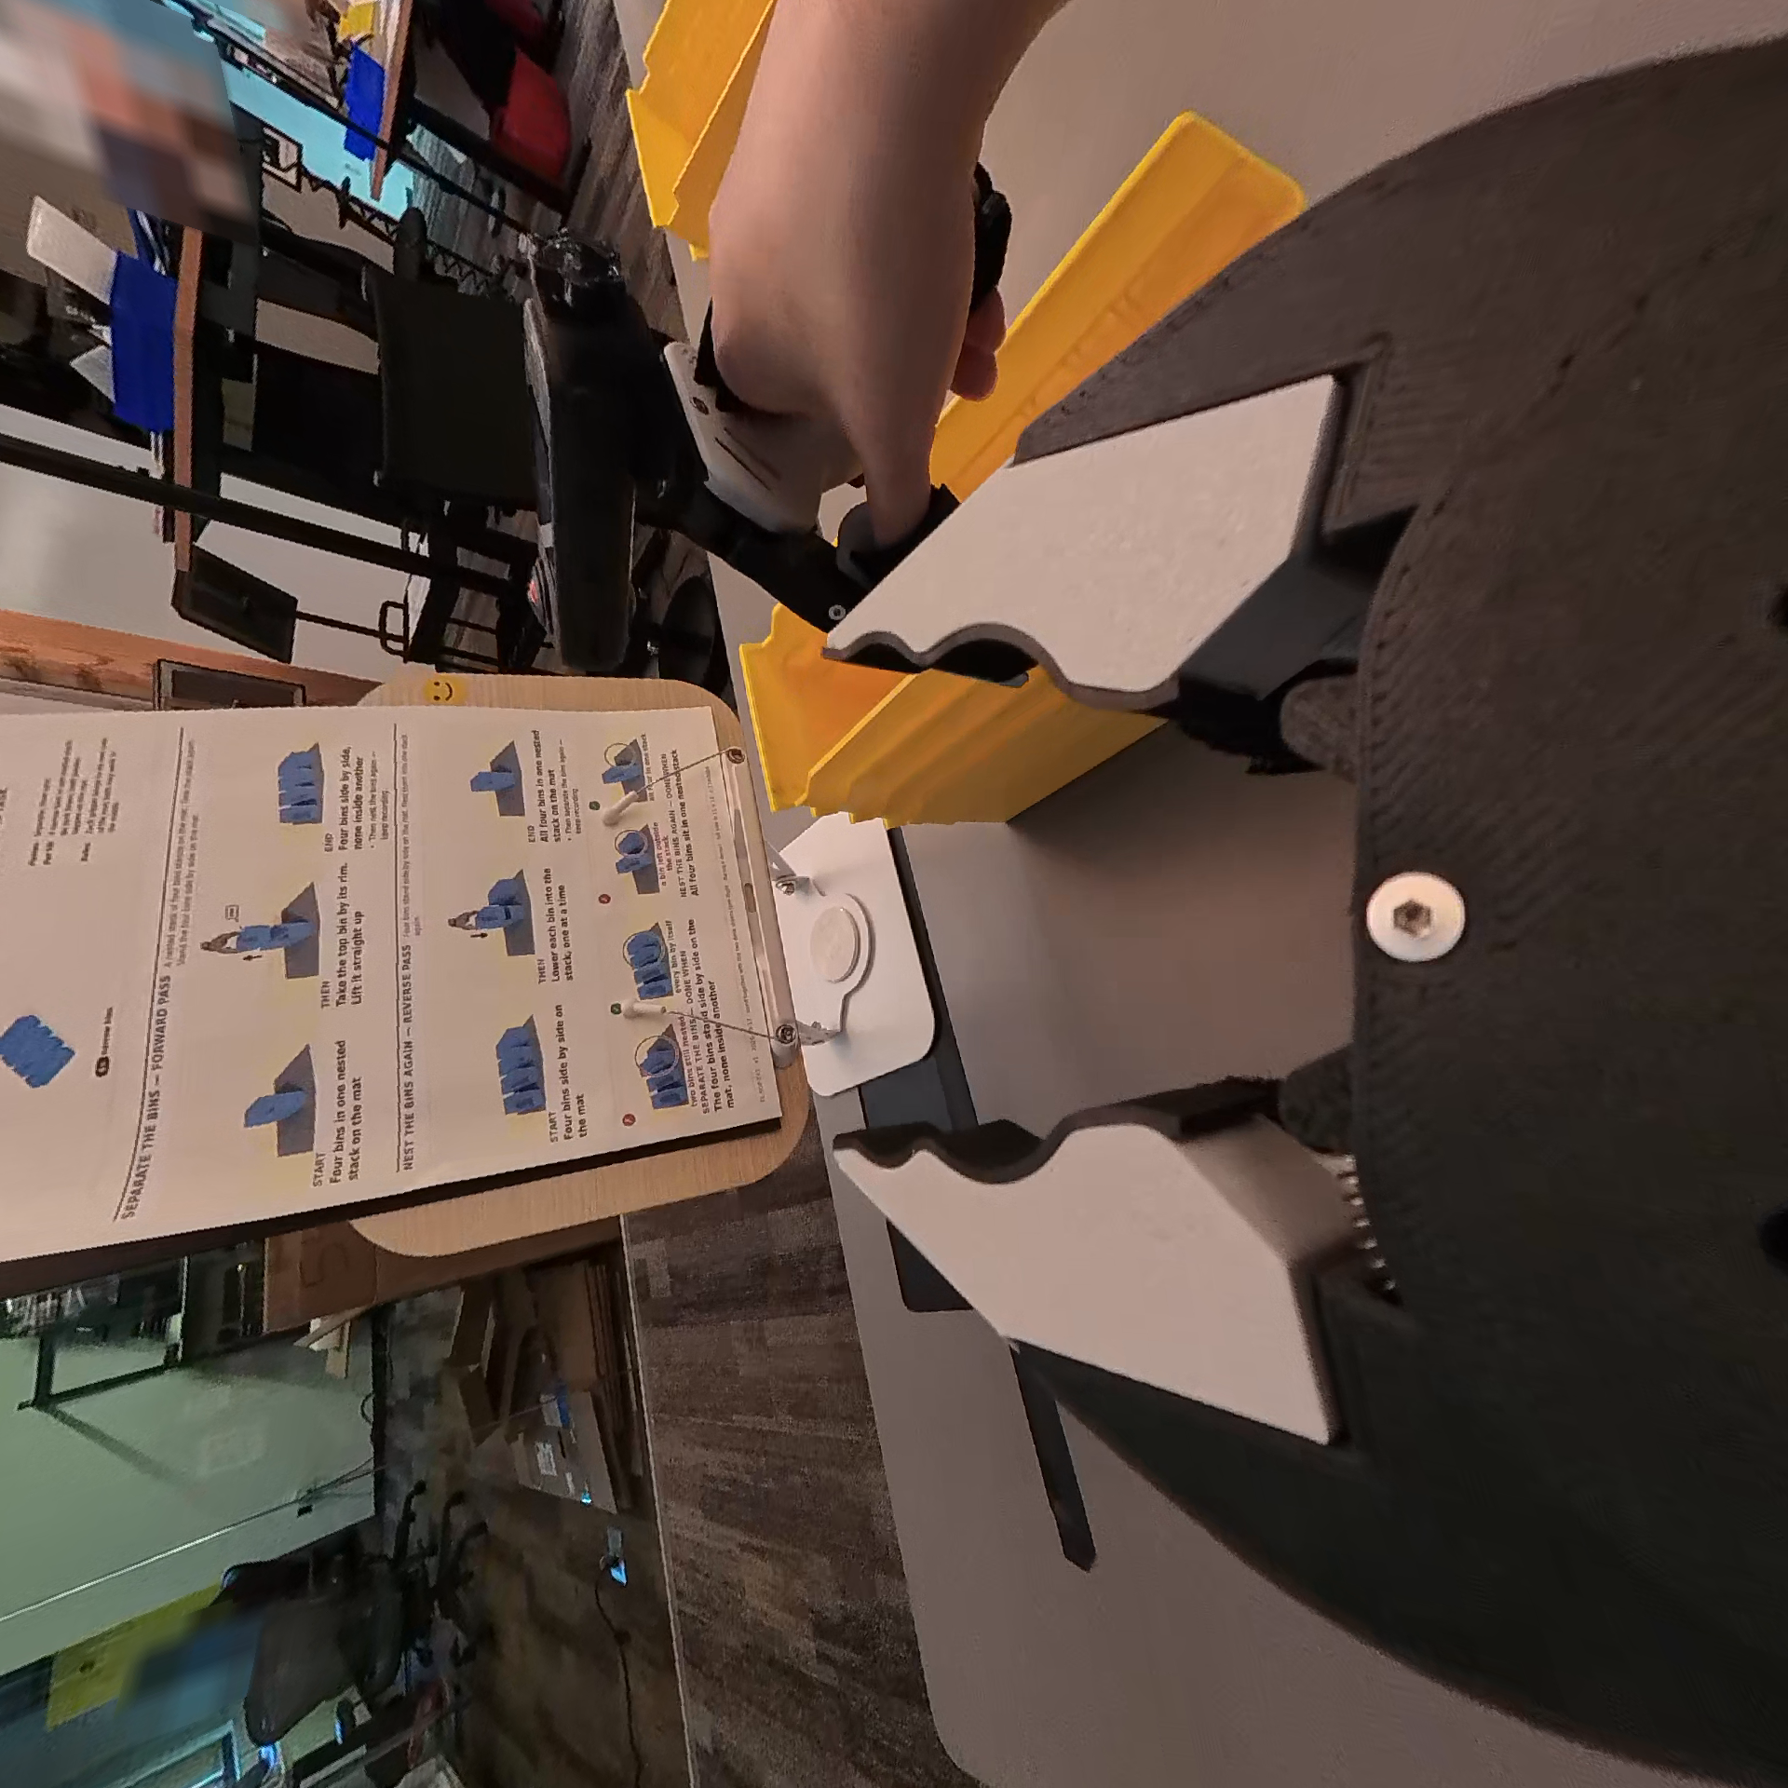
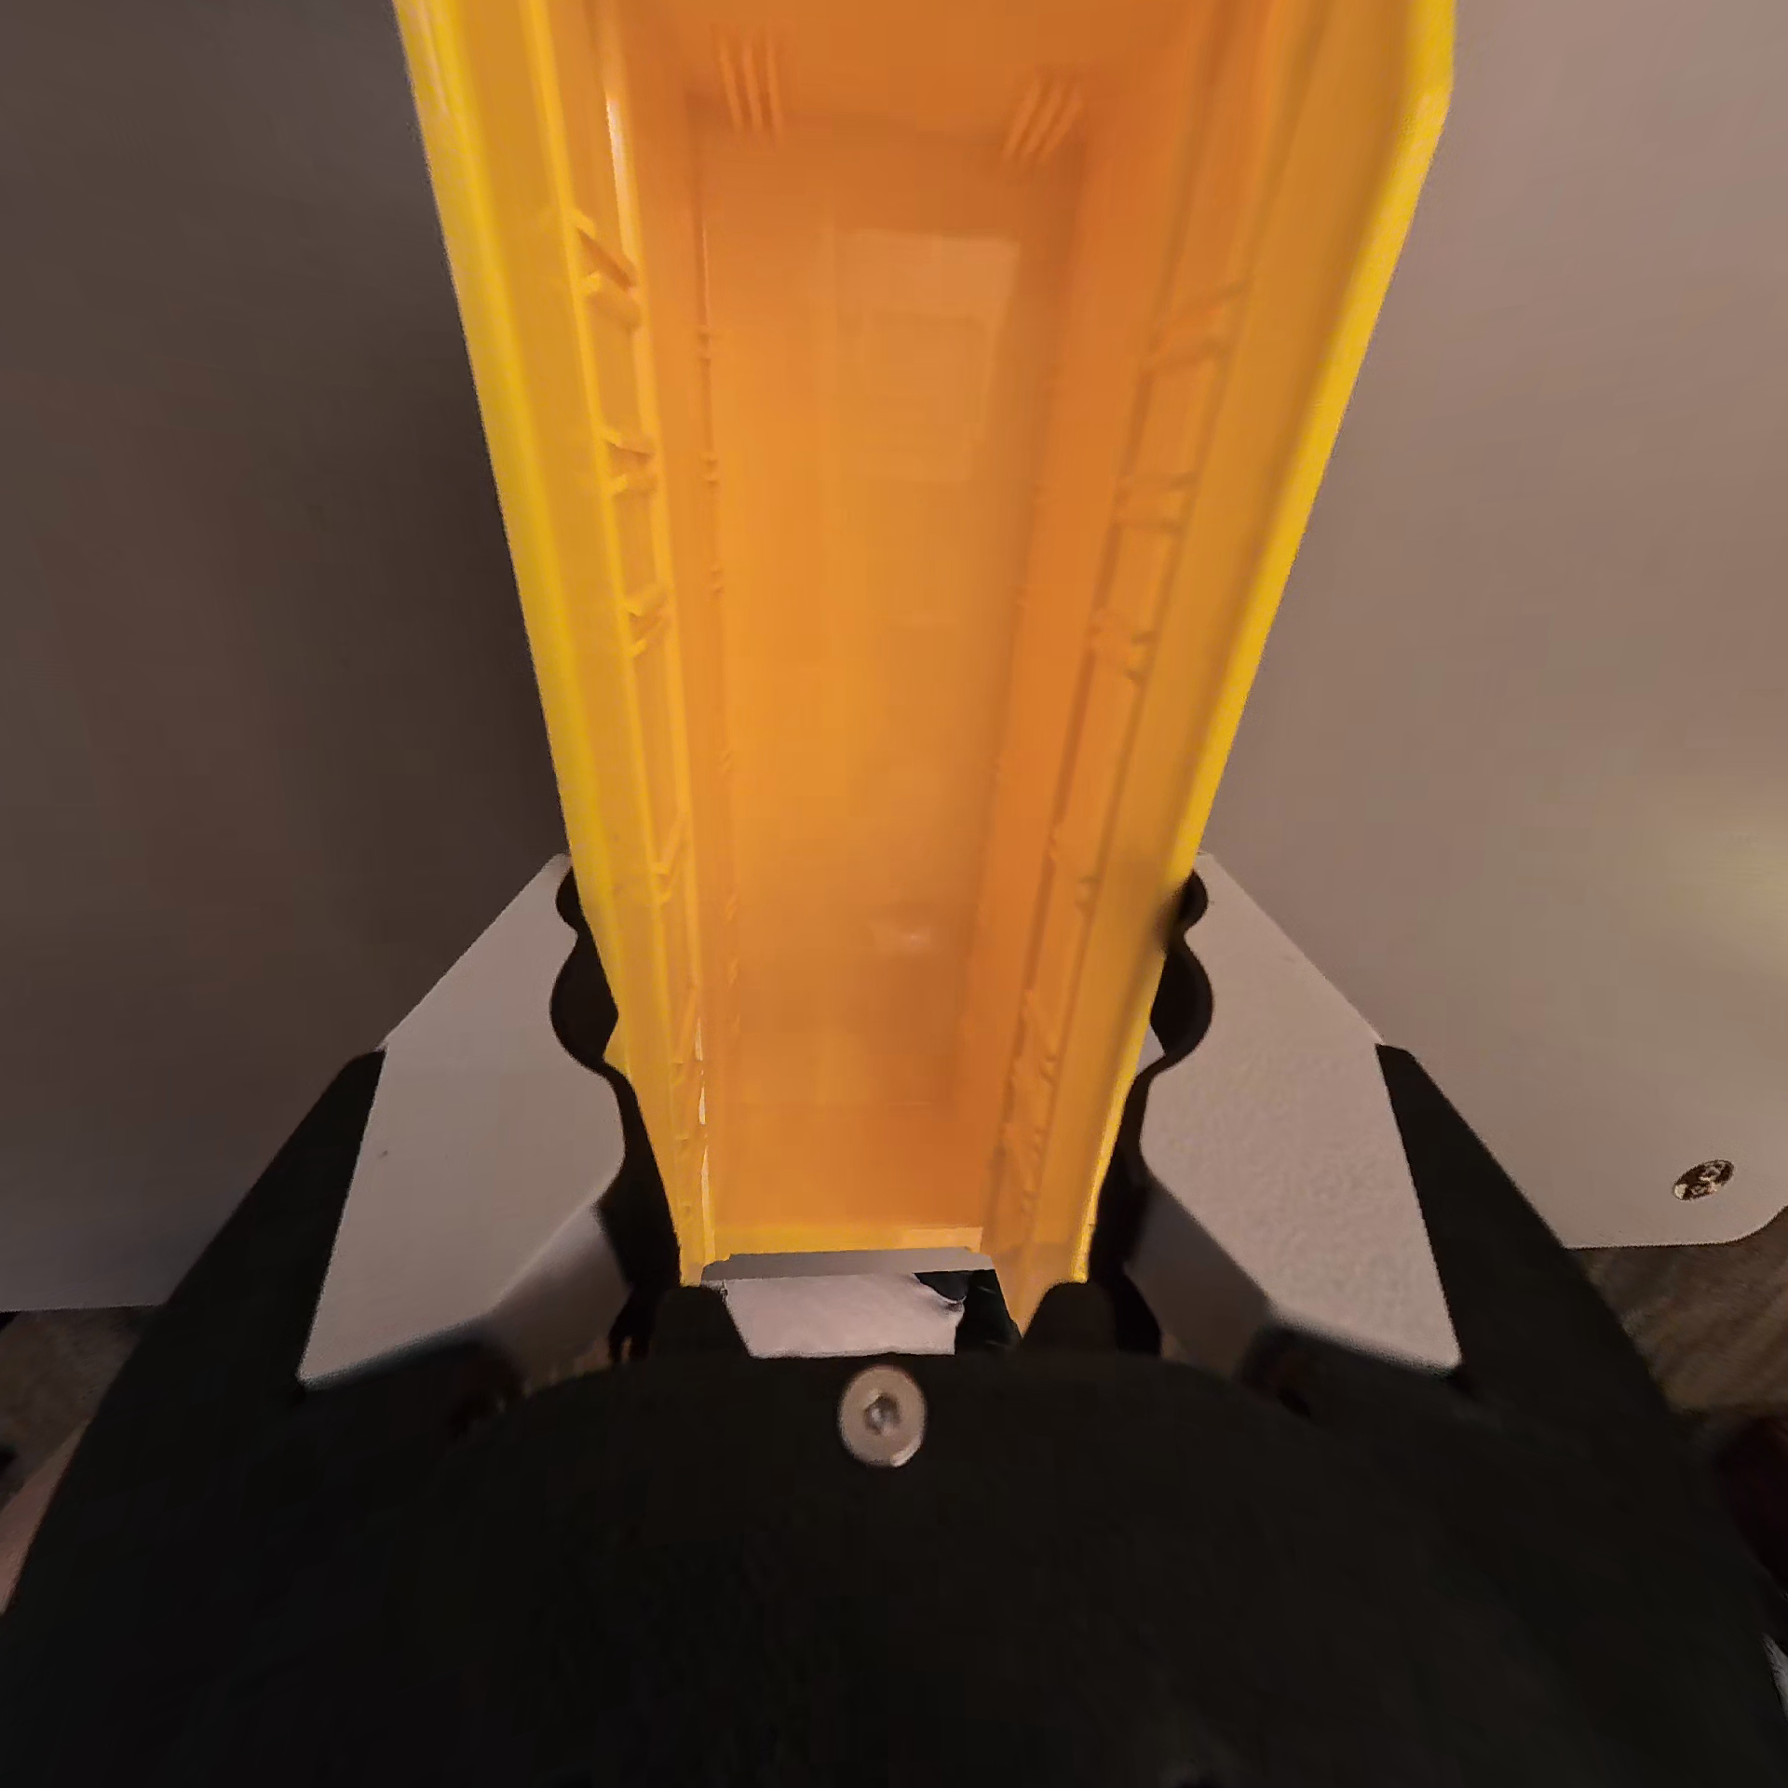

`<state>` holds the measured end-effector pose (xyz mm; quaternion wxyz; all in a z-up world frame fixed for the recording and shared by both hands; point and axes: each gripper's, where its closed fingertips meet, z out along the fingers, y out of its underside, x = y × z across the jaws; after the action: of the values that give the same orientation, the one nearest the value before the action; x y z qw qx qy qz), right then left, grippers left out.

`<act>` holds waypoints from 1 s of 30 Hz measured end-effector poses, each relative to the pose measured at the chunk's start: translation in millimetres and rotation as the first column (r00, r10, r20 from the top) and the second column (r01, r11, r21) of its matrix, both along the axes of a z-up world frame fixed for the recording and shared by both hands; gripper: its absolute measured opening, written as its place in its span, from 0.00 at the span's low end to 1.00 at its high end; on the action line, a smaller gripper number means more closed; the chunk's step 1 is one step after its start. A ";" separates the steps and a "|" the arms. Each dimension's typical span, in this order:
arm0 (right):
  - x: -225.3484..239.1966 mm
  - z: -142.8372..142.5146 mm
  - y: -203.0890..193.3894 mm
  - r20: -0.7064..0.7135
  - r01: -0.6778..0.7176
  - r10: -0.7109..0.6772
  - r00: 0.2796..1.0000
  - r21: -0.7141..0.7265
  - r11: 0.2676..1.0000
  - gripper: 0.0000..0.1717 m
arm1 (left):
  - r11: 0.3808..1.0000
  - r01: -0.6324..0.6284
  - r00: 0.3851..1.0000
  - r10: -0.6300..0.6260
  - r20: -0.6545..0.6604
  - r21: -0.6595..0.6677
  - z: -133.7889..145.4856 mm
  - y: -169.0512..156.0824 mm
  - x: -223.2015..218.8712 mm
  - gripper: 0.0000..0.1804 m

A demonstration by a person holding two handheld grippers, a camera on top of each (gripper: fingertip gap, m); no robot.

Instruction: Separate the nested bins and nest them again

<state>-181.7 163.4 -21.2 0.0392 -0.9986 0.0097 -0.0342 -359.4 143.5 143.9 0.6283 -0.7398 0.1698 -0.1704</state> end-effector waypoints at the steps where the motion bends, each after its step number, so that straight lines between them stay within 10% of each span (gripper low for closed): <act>1: 0.1 0.2 0.0 -0.002 0.000 0.000 1.000 -0.001 1.000 0.67 | 1.000 0.001 1.000 -0.001 -0.002 0.003 0.3 -0.4 1.3 0.51; 20: -1.1 12.9 1.8 -0.013 0.013 -0.012 1.000 0.005 1.000 0.64 | 1.000 0.025 1.000 -0.025 -0.006 -0.012 -2.9 0.3 8.6 0.52; 30: 3.4 84.5 2.0 -0.015 -0.020 0.021 1.000 0.061 0.998 0.63 | 1.000 0.015 1.000 -0.015 -0.004 0.009 1.8 -3.2 8.4 0.52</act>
<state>-178.4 165.4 63.3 0.0699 -0.9972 0.0008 -0.0254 -351.0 140.2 145.7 0.6300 -0.7360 0.1772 -0.1730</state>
